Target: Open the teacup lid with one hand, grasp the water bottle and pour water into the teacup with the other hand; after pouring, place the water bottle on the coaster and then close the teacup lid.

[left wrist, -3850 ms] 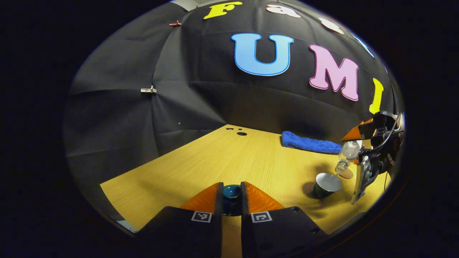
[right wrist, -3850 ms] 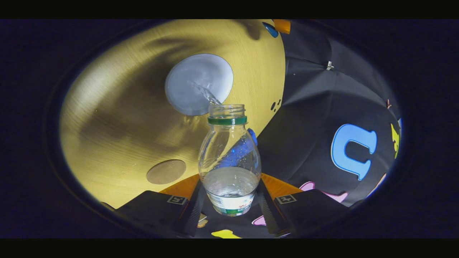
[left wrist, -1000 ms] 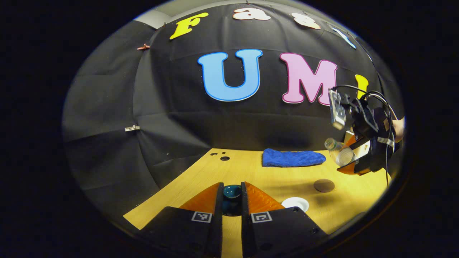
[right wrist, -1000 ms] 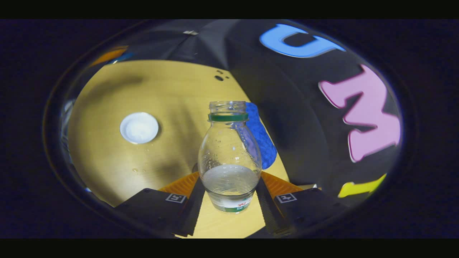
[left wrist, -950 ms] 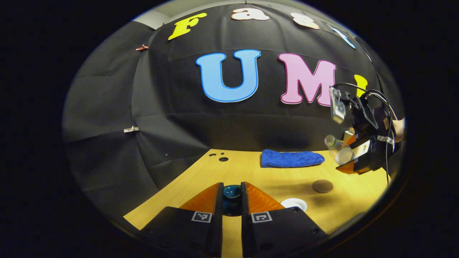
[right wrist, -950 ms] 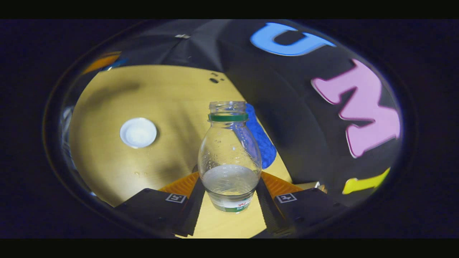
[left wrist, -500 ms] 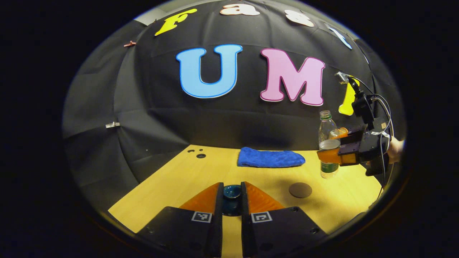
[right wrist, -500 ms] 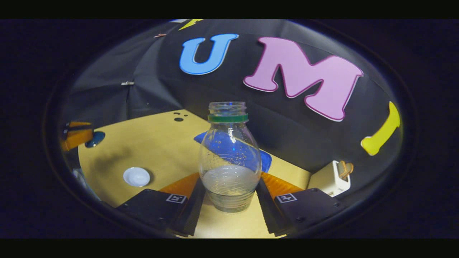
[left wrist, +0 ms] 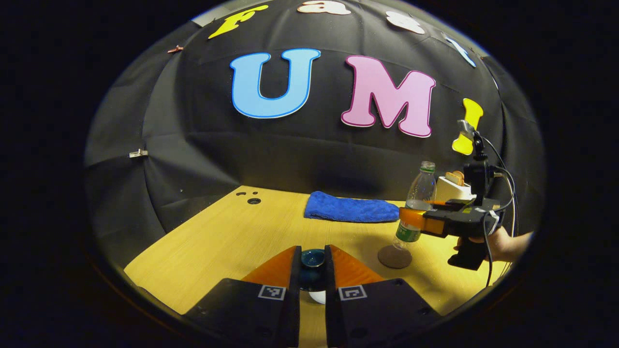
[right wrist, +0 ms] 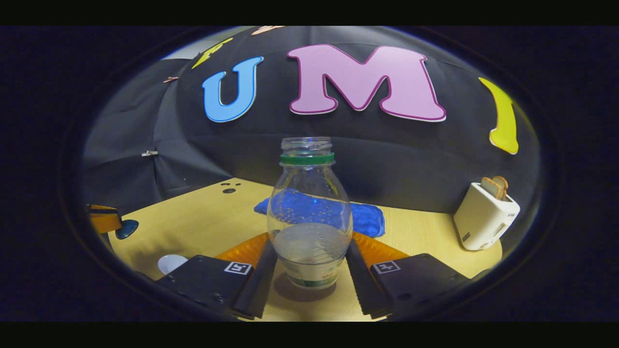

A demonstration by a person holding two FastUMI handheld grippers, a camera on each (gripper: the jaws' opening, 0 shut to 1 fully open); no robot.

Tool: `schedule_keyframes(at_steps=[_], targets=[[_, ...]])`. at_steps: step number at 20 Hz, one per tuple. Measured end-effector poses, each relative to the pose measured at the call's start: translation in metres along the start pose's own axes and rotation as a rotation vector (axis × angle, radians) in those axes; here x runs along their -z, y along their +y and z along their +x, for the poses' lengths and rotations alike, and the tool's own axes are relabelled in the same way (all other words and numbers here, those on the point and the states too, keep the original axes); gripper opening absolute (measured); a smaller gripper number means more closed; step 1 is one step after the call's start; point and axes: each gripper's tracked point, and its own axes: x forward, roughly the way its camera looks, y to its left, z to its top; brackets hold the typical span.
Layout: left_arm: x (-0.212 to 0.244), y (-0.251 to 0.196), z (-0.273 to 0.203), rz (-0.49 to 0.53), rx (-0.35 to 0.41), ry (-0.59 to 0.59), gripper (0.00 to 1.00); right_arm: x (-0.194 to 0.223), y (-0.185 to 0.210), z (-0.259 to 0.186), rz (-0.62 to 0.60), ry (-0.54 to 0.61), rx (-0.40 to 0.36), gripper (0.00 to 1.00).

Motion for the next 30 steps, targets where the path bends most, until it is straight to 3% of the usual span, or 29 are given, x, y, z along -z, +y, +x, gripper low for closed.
schedule_keyframes(at_steps=[1, 5, 10, 16, 17, 20, 21, 25, 26, 28, 30], targets=[[0.003, 0.000, 0.003, -0.007, -0.004, 0.000, 0.25, 0.006, -0.001, 0.003, 0.005, 0.001, 0.001, 0.71], [0.017, 0.002, 0.009, -0.028, -0.017, 0.011, 0.25, 0.029, -0.001, 0.007, -0.017, 0.022, 0.012, 0.75], [0.023, -0.001, 0.013, -0.015, -0.026, 0.011, 0.25, 0.030, 0.005, 0.006, -0.018, -0.012, 0.008, 0.80], [0.022, -0.015, 0.011, -0.009, -0.007, 0.003, 0.25, 0.049, 0.001, 0.003, -0.002, 0.045, 0.016, 0.78], [0.022, -0.016, 0.011, -0.008, -0.004, 0.000, 0.29, 0.051, 0.002, 0.003, 0.006, 0.053, 0.009, 0.81], [0.024, -0.019, 0.011, -0.010, -0.003, 0.002, 0.25, 0.052, 0.000, 0.003, -0.002, 0.057, 0.006, 0.92], [0.023, -0.020, 0.011, -0.011, -0.003, -0.002, 0.22, 0.053, 0.003, 0.001, -0.004, 0.059, -0.001, 0.92], [0.023, -0.022, 0.013, 0.005, -0.006, -0.003, 0.25, 0.059, 0.009, -0.008, -0.009, 0.076, -0.023, 0.95], [0.024, -0.023, 0.014, 0.012, -0.005, -0.003, 0.25, 0.064, 0.004, -0.014, -0.022, 0.090, 0.002, 0.99], [0.029, -0.026, 0.017, 0.031, -0.007, 0.006, 0.22, 0.070, -0.007, -0.033, -0.024, 0.098, 0.052, 0.98], [0.036, -0.029, 0.021, 0.043, -0.004, 0.013, 0.25, 0.078, -0.007, -0.053, -0.021, 0.102, 0.069, 0.98]])
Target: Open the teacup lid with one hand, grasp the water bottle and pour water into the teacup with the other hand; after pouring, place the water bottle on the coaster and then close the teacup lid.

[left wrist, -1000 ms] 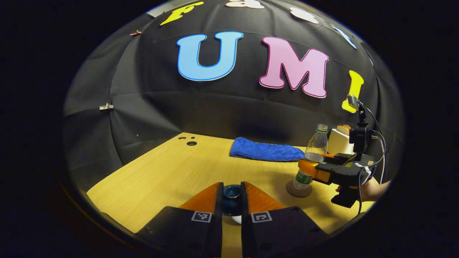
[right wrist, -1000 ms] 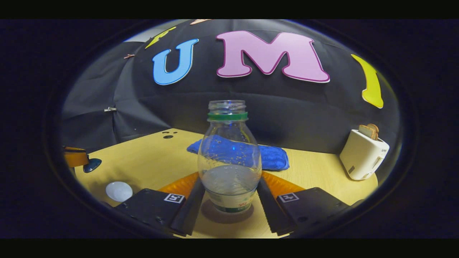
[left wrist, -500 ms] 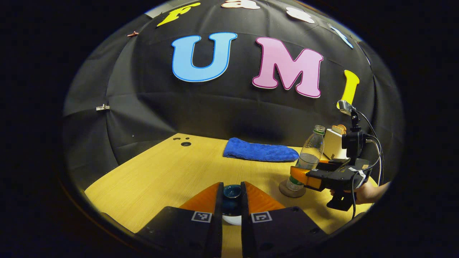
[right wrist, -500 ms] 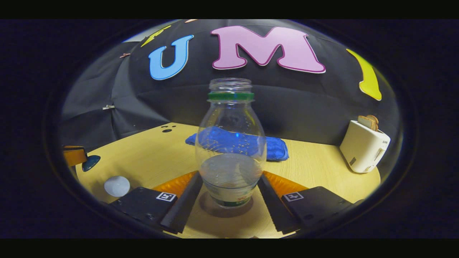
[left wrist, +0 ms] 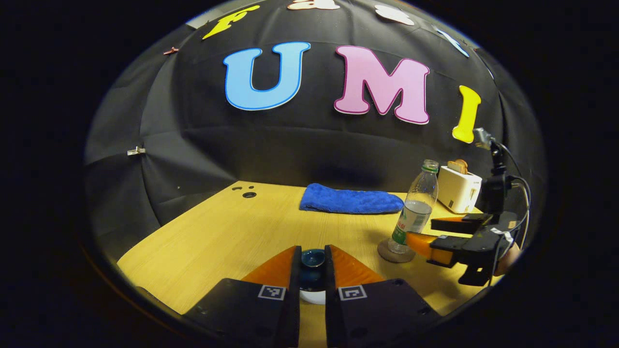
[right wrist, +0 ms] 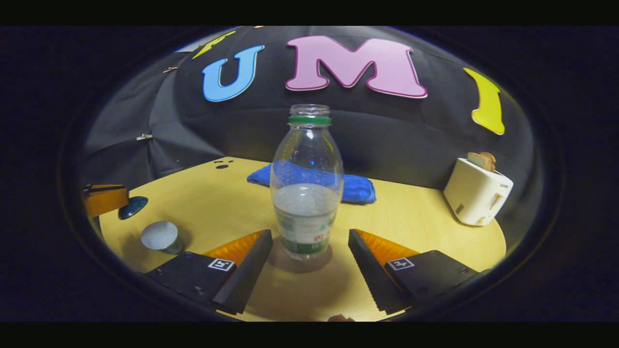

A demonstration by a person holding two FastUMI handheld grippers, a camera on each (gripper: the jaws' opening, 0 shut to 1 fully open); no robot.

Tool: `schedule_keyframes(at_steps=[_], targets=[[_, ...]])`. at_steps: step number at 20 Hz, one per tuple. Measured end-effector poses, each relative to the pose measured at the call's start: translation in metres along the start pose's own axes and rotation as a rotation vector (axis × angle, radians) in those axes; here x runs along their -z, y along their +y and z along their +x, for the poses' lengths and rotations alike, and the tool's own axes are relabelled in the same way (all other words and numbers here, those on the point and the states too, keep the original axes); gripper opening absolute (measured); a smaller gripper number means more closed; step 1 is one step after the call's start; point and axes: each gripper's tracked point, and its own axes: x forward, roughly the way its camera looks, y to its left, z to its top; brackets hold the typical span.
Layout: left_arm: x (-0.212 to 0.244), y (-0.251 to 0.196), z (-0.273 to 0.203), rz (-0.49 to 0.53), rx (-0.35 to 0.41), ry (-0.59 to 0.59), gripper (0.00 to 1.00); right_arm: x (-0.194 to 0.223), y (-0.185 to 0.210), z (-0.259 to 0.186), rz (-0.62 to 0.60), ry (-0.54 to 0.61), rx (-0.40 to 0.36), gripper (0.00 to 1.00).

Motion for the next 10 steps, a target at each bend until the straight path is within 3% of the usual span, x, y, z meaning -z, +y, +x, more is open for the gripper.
schedule_keyframes(at_steps=[6, 10], targets=[[0.028, -0.013, 0.011, 0.049, 0.009, 0.009, 0.25, 0.022, 0.005, -0.049, -0.032, 0.034, -0.026, 0.98], [0.049, -0.018, 0.018, 0.065, 0.018, 0.029, 0.25, 0.029, 0.019, -0.058, -0.026, 0.045, -0.052, 0.98]])
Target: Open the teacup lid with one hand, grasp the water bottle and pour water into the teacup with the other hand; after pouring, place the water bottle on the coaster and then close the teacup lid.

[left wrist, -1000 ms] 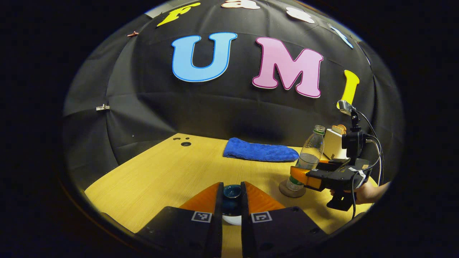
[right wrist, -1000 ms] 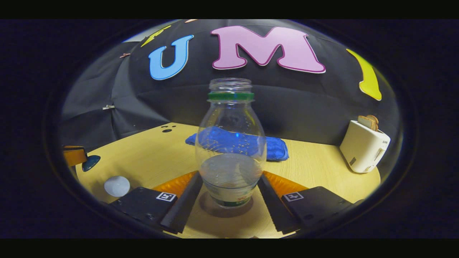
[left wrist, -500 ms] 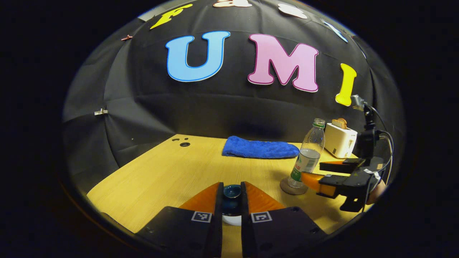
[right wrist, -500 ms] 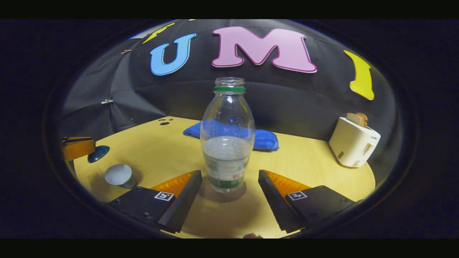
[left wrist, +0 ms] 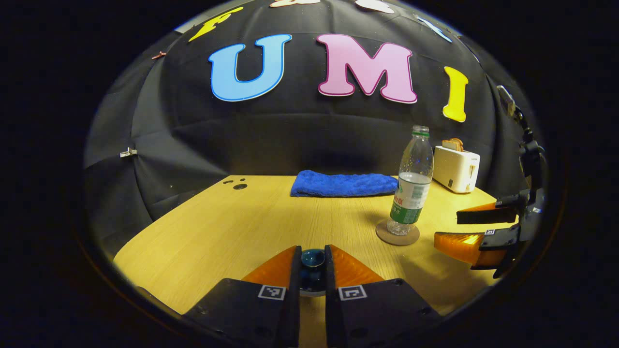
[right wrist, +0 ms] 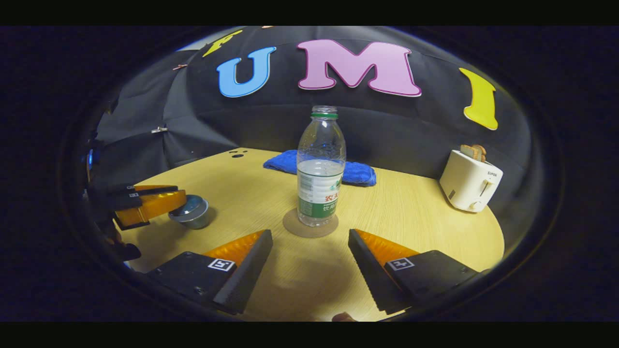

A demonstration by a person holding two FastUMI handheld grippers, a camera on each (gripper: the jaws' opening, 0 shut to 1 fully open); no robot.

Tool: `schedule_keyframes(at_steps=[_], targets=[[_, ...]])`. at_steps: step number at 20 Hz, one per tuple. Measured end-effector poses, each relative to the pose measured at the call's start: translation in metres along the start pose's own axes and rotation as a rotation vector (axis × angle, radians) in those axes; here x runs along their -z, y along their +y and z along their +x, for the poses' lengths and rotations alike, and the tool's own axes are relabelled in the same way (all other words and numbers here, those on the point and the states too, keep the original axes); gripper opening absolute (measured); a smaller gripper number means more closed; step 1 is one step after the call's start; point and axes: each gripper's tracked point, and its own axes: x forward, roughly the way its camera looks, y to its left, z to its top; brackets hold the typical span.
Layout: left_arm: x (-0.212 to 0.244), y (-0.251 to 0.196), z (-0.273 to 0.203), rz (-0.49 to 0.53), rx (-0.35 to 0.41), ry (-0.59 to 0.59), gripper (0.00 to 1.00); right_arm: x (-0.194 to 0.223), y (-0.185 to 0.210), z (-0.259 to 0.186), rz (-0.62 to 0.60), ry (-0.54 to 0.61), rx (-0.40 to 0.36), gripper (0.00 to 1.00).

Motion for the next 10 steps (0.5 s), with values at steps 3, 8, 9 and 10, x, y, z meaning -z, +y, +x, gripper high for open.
schedule_keyframes(at_steps=[3, 8, 9, 10], targets=[[0.0050, 0.0026, 0.0027, 0.029, -0.012, -0.003, 0.26, 0.0043, 0.0032, -0.0005, 0.007, 0.017, 0.001, 1.00], [0.0070, 0.0032, 0.0048, 0.054, -0.007, -0.005, 0.28, 0.0080, 0.0051, -0.0044, 0.021, 0.029, 0.003, 0.98], [0.0078, 0.0039, 0.0040, 0.062, -0.010, -0.006, 0.29, 0.0086, 0.0033, -0.0062, 0.024, 0.027, 0.011, 0.98], [0.0067, 0.0050, 0.0034, 0.065, -0.018, -0.010, 0.28, 0.0084, 0.0041, -0.0074, 0.029, 0.025, 0.012, 0.98]])
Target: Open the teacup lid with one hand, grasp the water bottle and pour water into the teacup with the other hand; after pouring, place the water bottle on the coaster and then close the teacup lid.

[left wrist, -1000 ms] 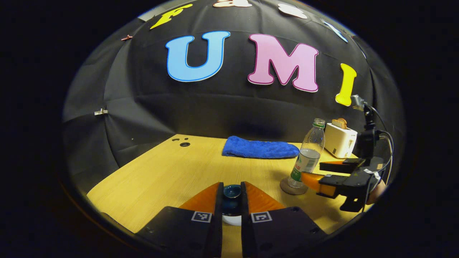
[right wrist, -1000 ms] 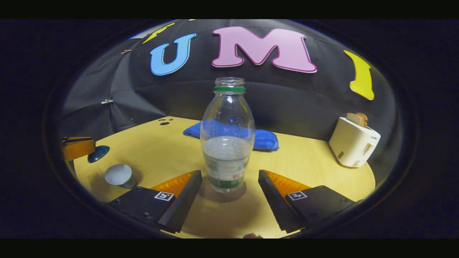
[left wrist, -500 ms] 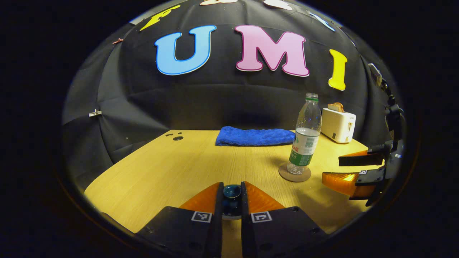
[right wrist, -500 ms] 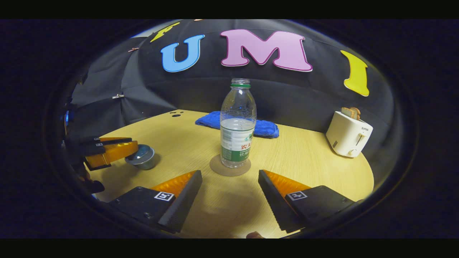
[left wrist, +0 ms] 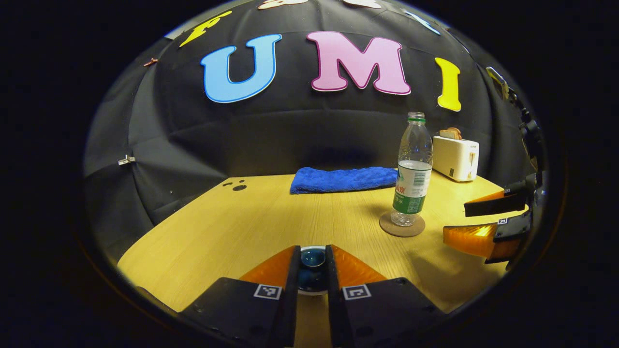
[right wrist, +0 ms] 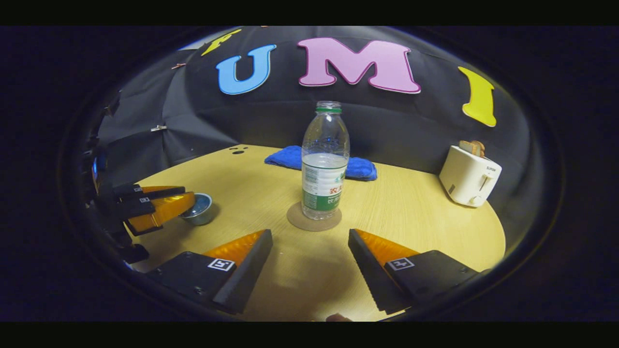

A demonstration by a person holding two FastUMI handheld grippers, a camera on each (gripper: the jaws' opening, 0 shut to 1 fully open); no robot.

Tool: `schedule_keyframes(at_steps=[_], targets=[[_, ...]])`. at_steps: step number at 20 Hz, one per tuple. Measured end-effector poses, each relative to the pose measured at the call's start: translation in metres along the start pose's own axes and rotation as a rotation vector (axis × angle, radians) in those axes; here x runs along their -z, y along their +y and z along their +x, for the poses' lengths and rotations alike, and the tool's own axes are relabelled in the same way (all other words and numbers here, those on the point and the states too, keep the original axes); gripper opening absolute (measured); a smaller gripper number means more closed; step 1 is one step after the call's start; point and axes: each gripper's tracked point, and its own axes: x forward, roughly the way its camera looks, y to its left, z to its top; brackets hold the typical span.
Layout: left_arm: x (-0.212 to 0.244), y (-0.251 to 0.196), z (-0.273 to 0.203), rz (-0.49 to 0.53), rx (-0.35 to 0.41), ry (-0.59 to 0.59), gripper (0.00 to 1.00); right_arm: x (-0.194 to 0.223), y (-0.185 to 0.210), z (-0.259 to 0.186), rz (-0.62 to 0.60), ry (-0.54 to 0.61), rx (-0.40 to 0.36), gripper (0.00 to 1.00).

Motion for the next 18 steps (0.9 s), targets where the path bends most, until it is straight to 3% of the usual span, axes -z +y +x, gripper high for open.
schedule_keyframes(at_steps=[1, 2, 3, 4, 5, 6, 8, 10, 12, 16, 18], targets=[[-0.002, 0.001, -0.002, -0.008, 0.001, -0.011, 0.32, 0.000, 0.000, -0.002, 0.002, -0.001, 0.003, 0.96], [-0.005, 0.000, -0.004, -0.019, 0.002, -0.025, 0.28, -0.001, -0.001, -0.004, 0.000, 0.000, 0.006, 0.96], [-0.008, 0.003, -0.006, -0.028, -0.003, -0.037, 0.45, -0.001, -0.002, -0.006, -0.002, 0.001, 0.008, 0.98], [-0.011, 0.004, -0.009, -0.033, -0.005, -0.041, 0.53, -0.002, -0.003, -0.009, -0.001, 0.003, 0.010, 0.98], [-0.015, 0.006, -0.011, -0.037, -0.006, -0.043, 0.55, -0.003, -0.004, -0.013, 0.003, 0.007, 0.011, 0.98], [-0.020, 0.008, -0.016, -0.040, -0.009, -0.041, 0.75, -0.006, -0.004, -0.018, 0.007, 0.013, 0.010, 0.98], [-0.044, 0.013, -0.029, -0.038, -0.008, -0.060, 0.90, -0.018, -0.008, -0.031, 0.021, 0.020, 0.014, 0.98], [-0.075, 0.016, -0.047, -0.029, -0.011, -0.098, 0.97, -0.046, -0.011, -0.045, 0.045, 0.000, 0.017, 0.96], [-0.109, 0.018, -0.067, -0.025, -0.023, -0.129, 0.97, -0.085, -0.017, -0.064, 0.032, -0.060, 0.027, 0.98], [-0.176, 0.030, -0.120, -0.047, -0.157, -0.206, 0.96, -0.155, -0.030, -0.115, 0.008, -0.191, 0.039, 0.97], [-0.202, 0.020, -0.146, -0.102, -0.175, -0.226, 0.96, -0.182, -0.038, -0.143, 0.038, -0.259, 0.051, 0.97]])
